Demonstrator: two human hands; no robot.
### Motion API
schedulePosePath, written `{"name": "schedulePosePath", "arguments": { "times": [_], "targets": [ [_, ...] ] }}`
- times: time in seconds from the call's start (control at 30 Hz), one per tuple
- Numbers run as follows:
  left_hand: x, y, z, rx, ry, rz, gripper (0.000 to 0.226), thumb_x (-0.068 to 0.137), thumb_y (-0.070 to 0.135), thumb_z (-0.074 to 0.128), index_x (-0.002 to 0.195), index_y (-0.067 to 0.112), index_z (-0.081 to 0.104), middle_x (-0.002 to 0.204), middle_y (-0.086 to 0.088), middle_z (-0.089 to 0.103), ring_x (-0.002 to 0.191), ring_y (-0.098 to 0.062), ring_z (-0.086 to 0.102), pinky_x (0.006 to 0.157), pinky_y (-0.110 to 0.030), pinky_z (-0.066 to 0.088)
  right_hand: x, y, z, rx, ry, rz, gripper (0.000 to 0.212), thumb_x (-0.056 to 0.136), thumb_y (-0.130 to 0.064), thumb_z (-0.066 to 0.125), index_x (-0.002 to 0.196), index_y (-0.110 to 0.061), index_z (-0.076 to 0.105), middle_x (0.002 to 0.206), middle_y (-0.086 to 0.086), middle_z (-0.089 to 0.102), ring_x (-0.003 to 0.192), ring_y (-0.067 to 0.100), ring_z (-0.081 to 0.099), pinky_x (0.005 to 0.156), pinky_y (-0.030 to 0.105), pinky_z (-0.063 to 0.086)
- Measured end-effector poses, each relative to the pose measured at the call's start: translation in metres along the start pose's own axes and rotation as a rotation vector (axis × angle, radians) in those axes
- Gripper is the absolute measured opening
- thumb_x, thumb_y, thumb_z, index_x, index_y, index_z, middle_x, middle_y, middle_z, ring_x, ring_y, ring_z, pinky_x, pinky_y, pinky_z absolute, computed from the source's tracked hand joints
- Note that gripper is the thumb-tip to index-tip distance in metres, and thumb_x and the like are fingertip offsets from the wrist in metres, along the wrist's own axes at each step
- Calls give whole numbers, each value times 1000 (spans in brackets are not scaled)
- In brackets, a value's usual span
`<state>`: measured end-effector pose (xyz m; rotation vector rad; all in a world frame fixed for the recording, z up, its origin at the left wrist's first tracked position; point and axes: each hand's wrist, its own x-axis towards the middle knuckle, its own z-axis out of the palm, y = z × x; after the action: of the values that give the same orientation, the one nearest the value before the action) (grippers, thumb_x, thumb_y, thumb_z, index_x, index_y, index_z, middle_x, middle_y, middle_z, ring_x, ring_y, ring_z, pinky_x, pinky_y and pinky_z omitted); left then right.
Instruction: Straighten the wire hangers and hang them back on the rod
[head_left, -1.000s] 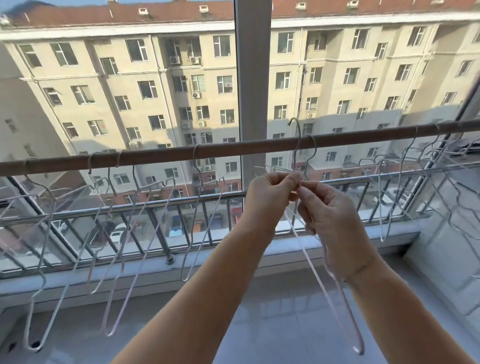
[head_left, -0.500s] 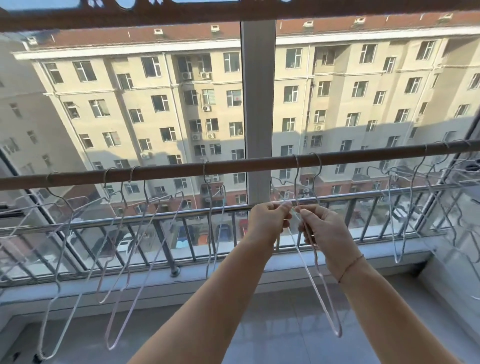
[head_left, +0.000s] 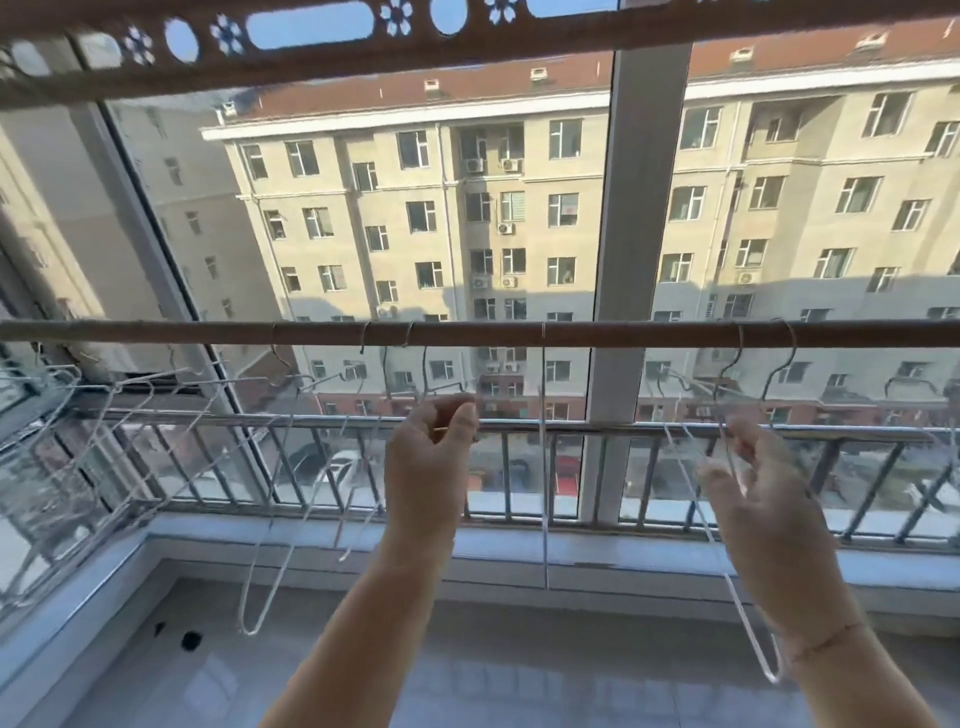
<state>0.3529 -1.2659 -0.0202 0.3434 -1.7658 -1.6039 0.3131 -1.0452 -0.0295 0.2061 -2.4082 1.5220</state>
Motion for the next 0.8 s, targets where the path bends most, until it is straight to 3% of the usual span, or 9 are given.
{"name": "schedulePosePath", "arguments": {
  "times": [0.07,0.13,0.2,0.27,0.37,0.53,0.6,0.67,0.8],
  "targets": [
    [12,-6,-18,13,82,0,16,90,17,57,86,30,66,75,7,68,61,5,59,53,-7,45,-16,-25,18,94,10,-122,36,88,-17,52,123,-23,50,122,2,56,107,7,53,93,21,41],
    [21,-13,-29,48,94,-6,15,91,17,56,94,27,66,79,10,68,61,12,59,55,-2,44,-32,-49,44,223,-107,-179,27,85,-16,54,110,-27,57,107,-7,63,97,-3,59,83,9,46],
    [30,-21,-37,89,51,-21,19,91,16,55,106,19,66,90,7,70,79,11,61,71,-7,49,-44,-65,82,313,-284,-144,23,86,-16,55,106,-27,60,99,-9,66,94,-1,62,83,12,49],
    [41,-25,-44,151,-11,-51,24,90,15,54,109,23,65,110,4,66,104,-6,60,87,-18,46,-50,-73,126,298,-395,-68,21,87,-17,56,106,-24,59,100,-10,65,93,2,62,83,16,49],
    [55,-30,-54,153,-118,-130,33,89,14,51,120,21,61,112,5,63,99,-8,58,84,-18,41,-53,-78,182,313,-482,84,23,88,-19,57,111,-17,56,96,-4,65,81,4,61,70,14,45],
    [71,-35,-68,88,-295,-310,34,90,13,46,122,10,55,114,-21,61,104,-33,59,95,-45,49,-59,-86,227,403,-402,179,6,86,-13,57,91,-13,60,65,4,65,58,14,58,53,22,41],
    [75,-36,-71,-9,-339,-403,31,91,15,46,121,14,55,103,-11,64,96,-25,61,93,-47,51,-61,-89,230,420,-337,150,8,85,-9,55,85,-14,62,56,-4,63,52,8,56,51,20,42],
    [81,-35,-70,-64,-373,-455,23,91,17,48,112,16,58,93,-5,65,85,-20,62,84,-41,55,-59,-95,229,432,-288,116,13,85,-7,54,81,-15,63,52,-7,62,50,3,55,51,18,42],
    [96,-26,-54,-198,-411,-483,18,91,11,47,81,12,62,74,-7,63,62,-19,60,57,-31,54,-38,-106,221,407,-185,86,16,88,-8,51,85,-7,66,64,4,64,57,9,58,57,28,49]
  ]
}}
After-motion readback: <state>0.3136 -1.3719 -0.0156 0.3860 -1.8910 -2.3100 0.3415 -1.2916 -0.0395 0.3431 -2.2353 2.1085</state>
